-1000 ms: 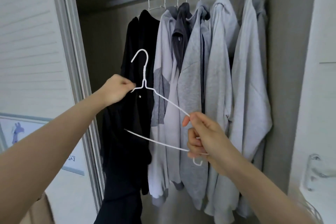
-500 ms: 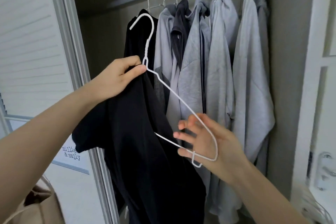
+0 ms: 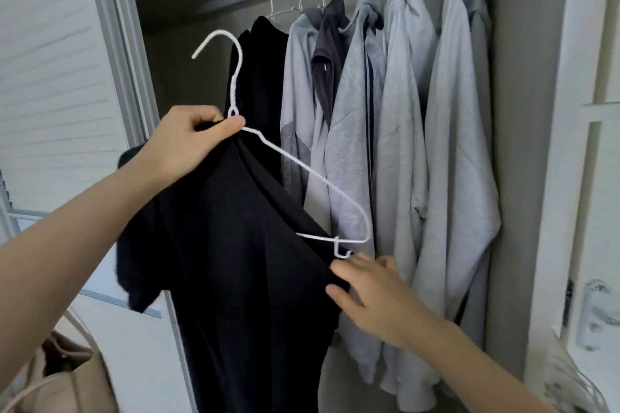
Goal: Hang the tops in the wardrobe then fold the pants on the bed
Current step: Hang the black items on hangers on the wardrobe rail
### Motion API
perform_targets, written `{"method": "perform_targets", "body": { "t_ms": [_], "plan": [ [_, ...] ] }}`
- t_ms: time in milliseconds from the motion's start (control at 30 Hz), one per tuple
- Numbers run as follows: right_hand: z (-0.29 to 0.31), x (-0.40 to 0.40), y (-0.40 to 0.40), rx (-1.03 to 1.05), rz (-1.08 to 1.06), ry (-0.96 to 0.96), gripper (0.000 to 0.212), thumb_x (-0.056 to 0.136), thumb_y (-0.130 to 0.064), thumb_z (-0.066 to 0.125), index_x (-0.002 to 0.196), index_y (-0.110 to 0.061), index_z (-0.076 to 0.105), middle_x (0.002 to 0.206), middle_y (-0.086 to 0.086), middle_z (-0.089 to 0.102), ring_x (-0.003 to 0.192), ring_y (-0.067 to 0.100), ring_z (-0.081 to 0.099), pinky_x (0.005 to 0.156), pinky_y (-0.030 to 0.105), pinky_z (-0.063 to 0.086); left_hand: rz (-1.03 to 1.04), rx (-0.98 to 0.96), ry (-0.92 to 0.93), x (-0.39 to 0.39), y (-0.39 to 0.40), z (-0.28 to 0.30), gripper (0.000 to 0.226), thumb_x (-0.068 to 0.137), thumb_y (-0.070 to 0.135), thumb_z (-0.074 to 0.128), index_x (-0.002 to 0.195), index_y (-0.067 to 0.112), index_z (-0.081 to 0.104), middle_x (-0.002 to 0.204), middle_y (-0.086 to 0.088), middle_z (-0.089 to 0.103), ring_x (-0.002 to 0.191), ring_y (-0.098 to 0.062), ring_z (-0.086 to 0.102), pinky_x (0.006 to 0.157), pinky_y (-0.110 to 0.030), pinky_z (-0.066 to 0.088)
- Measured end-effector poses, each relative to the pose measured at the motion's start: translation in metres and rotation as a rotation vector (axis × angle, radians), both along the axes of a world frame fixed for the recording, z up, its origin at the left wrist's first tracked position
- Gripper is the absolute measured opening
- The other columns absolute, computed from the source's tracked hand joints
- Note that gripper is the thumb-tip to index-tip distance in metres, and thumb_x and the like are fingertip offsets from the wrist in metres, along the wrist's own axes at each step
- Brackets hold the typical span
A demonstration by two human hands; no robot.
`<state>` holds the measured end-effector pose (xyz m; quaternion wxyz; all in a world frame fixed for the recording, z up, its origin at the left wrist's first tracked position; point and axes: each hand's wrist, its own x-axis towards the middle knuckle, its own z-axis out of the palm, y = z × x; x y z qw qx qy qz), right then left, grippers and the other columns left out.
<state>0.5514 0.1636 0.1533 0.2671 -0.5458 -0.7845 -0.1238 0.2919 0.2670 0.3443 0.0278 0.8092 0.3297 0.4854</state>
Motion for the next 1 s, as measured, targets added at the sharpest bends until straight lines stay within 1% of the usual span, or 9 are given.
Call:
{"method": "perform_targets", "body": {
  "t_ms": [100, 233, 400, 533, 667, 767, 833, 900, 1000],
  "plan": [
    [0.010, 0.011, 0.004, 0.115, 0.090, 0.117, 0.024, 0.099, -0.045, 0.033, 0.099, -0.028, 0.051, 0.092, -0.015, 0.039, 0.092, 0.004, 0.038, 0.082, 0.025, 0.037, 0.139, 0.023, 0.067, -0.015, 0.005, -0.008, 0.049, 0.086, 0.057, 0.061, 0.065, 0.013, 0.056, 0.060, 0.001, 0.052, 0.056, -0.008, 0.047, 0.060, -0.027, 0.038],
    [0.032, -0.004, 0.012, 0.187, 0.159, 0.324, 0.022, 0.098, -0.043, 0.033, 0.086, -0.030, 0.047, 0.086, -0.012, 0.037, 0.087, 0.006, 0.043, 0.079, 0.010, 0.033, 0.107, 0.066, 0.140, -0.004, -0.001, -0.023, 0.040, 0.085, 0.057, 0.060, 0.064, 0.023, 0.061, 0.064, 0.006, 0.058, 0.074, -0.006, 0.053, 0.068, -0.020, 0.039],
    [0.049, -0.038, 0.019, 0.387, 0.173, 0.575, 0.020, 0.097, -0.023, 0.043, 0.078, -0.021, 0.045, 0.076, -0.009, 0.044, 0.070, 0.008, 0.046, 0.065, 0.013, 0.035, 0.001, 0.051, 0.180, -0.003, -0.002, -0.029, 0.032, 0.087, 0.054, 0.058, 0.076, 0.027, 0.070, 0.076, 0.006, 0.066, 0.074, -0.007, 0.061, 0.068, -0.018, 0.044],
    [0.062, -0.024, 0.017, 0.476, 0.246, 0.793, 0.017, 0.088, -0.013, 0.051, 0.072, -0.017, 0.049, 0.068, -0.008, 0.047, 0.066, 0.006, 0.045, 0.065, 0.013, 0.034, 0.018, -0.033, 0.174, -0.040, 0.009, -0.040, 0.044, 0.082, 0.059, 0.054, 0.068, 0.018, 0.064, 0.062, 0.002, 0.057, 0.057, -0.004, 0.050, 0.055, -0.013, 0.036],
    [0.074, -0.020, 0.016, 0.590, 0.128, 0.519, 0.008, 0.073, -0.009, 0.055, 0.080, -0.010, 0.052, 0.084, -0.003, 0.046, 0.072, 0.012, 0.046, 0.063, 0.015, 0.038, 0.063, -0.063, 0.145, -0.060, 0.020, -0.057, 0.039, 0.088, 0.046, 0.059, 0.059, 0.020, 0.054, 0.055, 0.003, 0.047, 0.052, -0.005, 0.041, 0.052, -0.015, 0.031],
    [0.080, -0.019, 0.017, 0.591, 0.078, 0.335, 0.012, 0.068, -0.012, 0.053, 0.080, -0.009, 0.054, 0.094, -0.004, 0.042, 0.076, 0.015, 0.046, 0.054, 0.031, 0.046, 0.128, -0.026, 0.068, -0.069, 0.024, -0.065, 0.040, 0.094, 0.032, 0.061, 0.057, 0.022, 0.047, 0.052, 0.009, 0.046, 0.052, -0.006, 0.041, 0.051, -0.014, 0.031],
    [0.086, -0.014, 0.014, 0.560, 0.104, 0.322, 0.019, 0.066, -0.011, 0.054, 0.085, -0.013, 0.056, 0.104, -0.007, 0.041, 0.089, 0.016, 0.048, 0.065, 0.034, 0.051, 0.156, -0.003, 0.018, -0.073, 0.024, -0.067, 0.040, 0.095, 0.032, 0.059, 0.059, 0.018, 0.049, 0.053, 0.005, 0.045, 0.053, -0.007, 0.042, 0.052, -0.016, 0.031],
    [0.092, -0.015, 0.015, 0.466, 0.233, 0.423, 0.037, 0.068, -0.009, 0.054, 0.103, -0.018, 0.054, 0.114, -0.009, 0.042, 0.103, 0.012, 0.050, 0.087, 0.021, 0.045, 0.172, 0.005, -0.046, -0.080, 0.021, -0.066, 0.043, 0.096, 0.035, 0.057, 0.058, 0.017, 0.047, 0.053, 0.005, 0.044, 0.053, -0.008, 0.041, 0.052, -0.017, 0.030],
    [0.095, -0.013, 0.021, 0.285, 0.175, 0.613, 0.037, 0.090, -0.019, 0.054, 0.126, -0.023, 0.046, 0.121, -0.010, 0.051, 0.108, 0.002, 0.051, 0.093, 0.013, 0.038, 0.192, 0.011, -0.078, -0.089, 0.017, -0.060, 0.042, 0.097, 0.038, 0.055, 0.062, 0.015, 0.053, 0.055, 0.004, 0.048, 0.055, -0.009, 0.043, 0.053, -0.018, 0.032]
  ]
}}
